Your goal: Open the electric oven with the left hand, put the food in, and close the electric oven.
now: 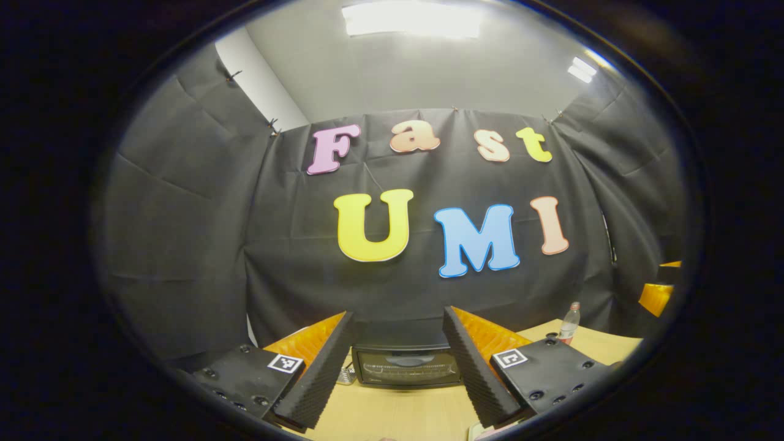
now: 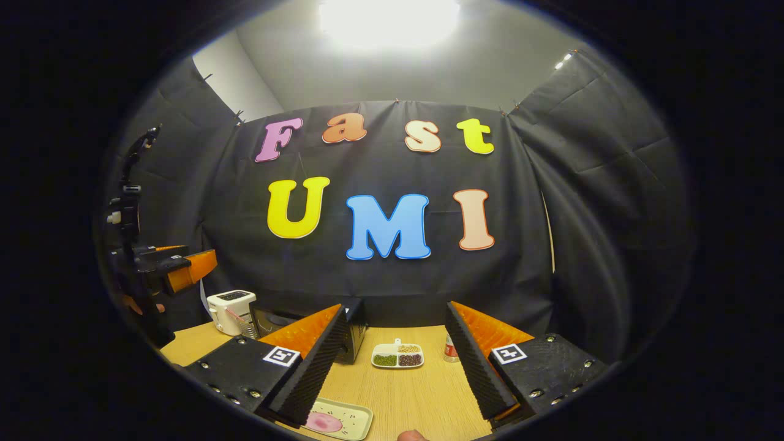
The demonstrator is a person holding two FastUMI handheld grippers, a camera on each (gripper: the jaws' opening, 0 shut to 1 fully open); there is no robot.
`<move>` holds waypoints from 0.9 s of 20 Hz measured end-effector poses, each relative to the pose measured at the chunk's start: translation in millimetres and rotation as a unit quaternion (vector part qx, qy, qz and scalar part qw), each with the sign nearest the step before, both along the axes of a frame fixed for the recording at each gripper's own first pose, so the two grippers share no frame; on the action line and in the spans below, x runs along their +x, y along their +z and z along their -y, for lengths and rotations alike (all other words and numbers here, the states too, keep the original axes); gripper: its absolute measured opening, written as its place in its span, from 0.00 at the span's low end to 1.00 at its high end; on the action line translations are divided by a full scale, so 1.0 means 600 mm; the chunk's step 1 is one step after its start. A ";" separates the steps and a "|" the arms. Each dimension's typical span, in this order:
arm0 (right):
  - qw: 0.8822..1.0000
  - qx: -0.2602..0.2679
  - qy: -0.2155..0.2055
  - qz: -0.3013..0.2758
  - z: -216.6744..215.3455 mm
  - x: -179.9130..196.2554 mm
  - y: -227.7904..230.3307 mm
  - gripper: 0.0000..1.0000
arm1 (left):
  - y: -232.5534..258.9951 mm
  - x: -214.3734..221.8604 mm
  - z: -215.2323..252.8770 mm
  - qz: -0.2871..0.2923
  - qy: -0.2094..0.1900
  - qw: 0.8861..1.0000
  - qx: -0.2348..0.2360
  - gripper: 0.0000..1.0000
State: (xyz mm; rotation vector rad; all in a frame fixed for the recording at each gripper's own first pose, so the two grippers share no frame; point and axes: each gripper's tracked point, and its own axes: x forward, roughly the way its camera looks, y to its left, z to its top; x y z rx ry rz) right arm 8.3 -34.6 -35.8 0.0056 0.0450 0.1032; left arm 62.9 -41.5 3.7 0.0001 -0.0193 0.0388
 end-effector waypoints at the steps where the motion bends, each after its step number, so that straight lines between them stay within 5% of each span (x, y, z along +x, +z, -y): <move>1: 1.000 0.002 -0.006 -0.001 0.000 0.009 -0.004 0.98 | -0.004 0.024 0.002 0.000 -0.005 1.000 -0.004 0.97; 17: 0.994 -0.017 -0.092 -0.050 -0.038 0.118 -0.074 0.98 | -0.240 0.333 0.017 -0.086 -0.087 0.992 -0.019 1.00; 18: 0.994 -0.018 -0.097 -0.052 -0.041 0.124 -0.075 0.98 | -0.261 0.344 0.019 -0.095 -0.091 0.991 -0.018 0.91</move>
